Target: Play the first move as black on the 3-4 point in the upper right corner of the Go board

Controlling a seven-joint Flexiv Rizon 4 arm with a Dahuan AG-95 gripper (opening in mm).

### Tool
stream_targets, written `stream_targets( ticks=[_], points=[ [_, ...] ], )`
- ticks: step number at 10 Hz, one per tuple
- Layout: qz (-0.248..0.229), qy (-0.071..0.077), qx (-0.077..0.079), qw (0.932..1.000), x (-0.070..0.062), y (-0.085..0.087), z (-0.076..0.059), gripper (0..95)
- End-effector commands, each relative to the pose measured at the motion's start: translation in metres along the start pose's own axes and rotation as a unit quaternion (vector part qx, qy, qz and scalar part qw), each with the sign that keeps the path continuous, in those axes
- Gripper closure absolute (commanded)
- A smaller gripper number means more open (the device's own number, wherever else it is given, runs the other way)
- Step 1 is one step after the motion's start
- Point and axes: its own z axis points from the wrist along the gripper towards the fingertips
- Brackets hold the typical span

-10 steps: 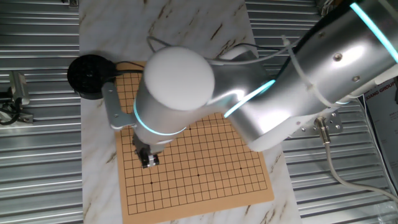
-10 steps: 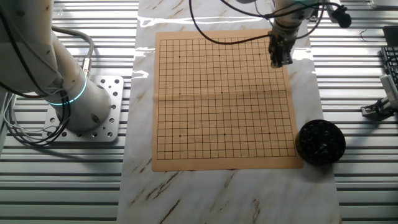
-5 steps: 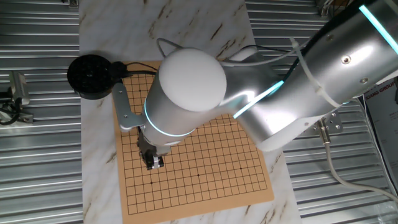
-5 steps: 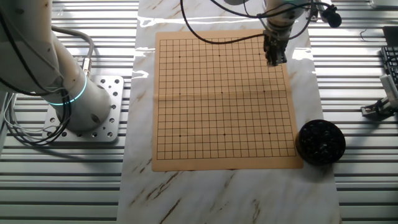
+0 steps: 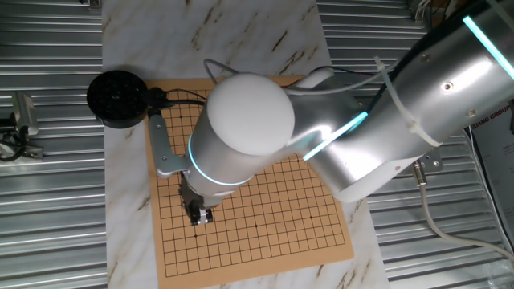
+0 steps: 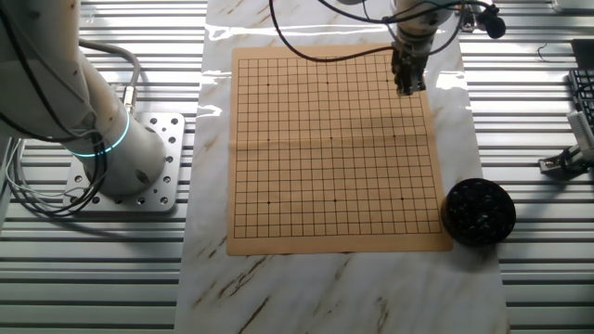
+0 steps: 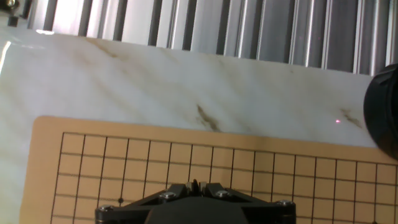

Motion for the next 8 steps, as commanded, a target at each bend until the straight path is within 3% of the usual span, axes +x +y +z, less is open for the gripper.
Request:
stream_targets(
  ticks=[1, 8],
  points=[
    [0.000, 0.000, 0.001, 1.0000, 0.002, -0.001, -0.001, 95.0],
    [0.012, -0.003, 0.007, 0.9999, 0.005, 0.012, 0.004, 95.0]
  ],
)
